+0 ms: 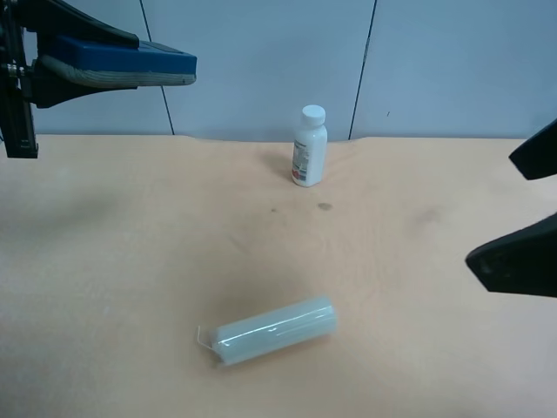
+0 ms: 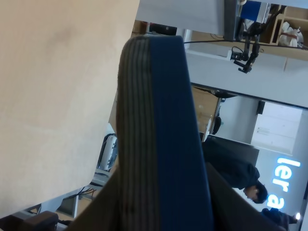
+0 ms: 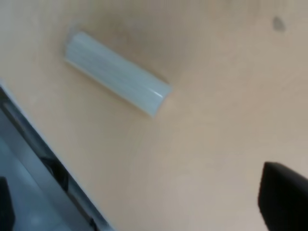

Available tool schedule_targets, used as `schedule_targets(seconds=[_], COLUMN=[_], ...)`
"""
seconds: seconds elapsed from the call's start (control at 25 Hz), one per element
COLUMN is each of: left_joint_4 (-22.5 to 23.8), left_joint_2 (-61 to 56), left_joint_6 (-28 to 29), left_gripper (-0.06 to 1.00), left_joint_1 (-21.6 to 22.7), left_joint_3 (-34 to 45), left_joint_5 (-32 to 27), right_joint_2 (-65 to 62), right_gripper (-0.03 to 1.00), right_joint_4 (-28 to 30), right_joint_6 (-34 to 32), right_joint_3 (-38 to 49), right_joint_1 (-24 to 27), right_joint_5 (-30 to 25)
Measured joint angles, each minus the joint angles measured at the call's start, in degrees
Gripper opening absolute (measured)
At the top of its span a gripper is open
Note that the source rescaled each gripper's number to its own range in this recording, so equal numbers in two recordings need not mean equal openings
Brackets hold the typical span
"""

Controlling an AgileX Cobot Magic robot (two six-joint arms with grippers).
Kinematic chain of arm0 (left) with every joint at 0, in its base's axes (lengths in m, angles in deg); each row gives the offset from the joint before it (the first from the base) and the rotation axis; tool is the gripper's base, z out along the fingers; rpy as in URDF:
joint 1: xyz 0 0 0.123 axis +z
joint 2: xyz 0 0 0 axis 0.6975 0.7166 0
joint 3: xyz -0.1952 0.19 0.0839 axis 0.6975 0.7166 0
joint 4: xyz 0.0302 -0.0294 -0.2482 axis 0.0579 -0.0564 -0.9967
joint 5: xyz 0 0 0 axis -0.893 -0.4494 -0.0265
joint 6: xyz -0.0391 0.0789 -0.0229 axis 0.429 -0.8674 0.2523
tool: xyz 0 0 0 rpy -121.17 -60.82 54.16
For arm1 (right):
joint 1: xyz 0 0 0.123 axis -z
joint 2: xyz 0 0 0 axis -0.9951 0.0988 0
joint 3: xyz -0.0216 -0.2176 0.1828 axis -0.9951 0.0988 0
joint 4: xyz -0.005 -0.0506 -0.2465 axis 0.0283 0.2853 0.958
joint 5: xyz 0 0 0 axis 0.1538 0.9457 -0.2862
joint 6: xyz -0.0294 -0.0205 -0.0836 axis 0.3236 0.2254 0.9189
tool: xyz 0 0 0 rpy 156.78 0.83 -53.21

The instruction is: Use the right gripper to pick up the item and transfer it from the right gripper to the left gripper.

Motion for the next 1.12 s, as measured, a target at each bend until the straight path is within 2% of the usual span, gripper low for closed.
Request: schedule_targets(seconds=[0.36, 0.48, 0.64, 0.84, 1.12], left_joint_4=[0.0, 0.0, 0.0, 0.0, 0.0], left_joint_2=[0.0, 0.0, 0.0, 0.0, 0.0], left_joint_6=[-0.6, -0.7, -1.1, -1.2, -1.2], left_gripper=[0.00, 0.00, 0.00, 0.00, 0.00], left_joint_1=[0.0, 0.0, 0.0, 0.0, 0.0], left_joint_3=[0.0, 0.0, 0.0, 0.0, 0.0], left_joint_5=[-1.0, -1.0, -1.1, -1.1, -1.1], right_joint_2=[-13.4, -17.8, -25.2, -34.2, -41.4], right_gripper=[1.00, 1.00, 1.00, 1.00, 1.00], right_joint_4=[0.4, 2.5, 4.5, 4.3, 4.3], right_joint_6=[-1.5, -3.6, -5.6, -7.9, -9.3], right_joint_3=[0.0, 1.7, 9.4, 20.5, 29.3], right_joint_1=[0.0, 0.0, 0.0, 0.0, 0.0], right_joint_5=[-0.3, -0.3, -0.3, -0.6, 5.7])
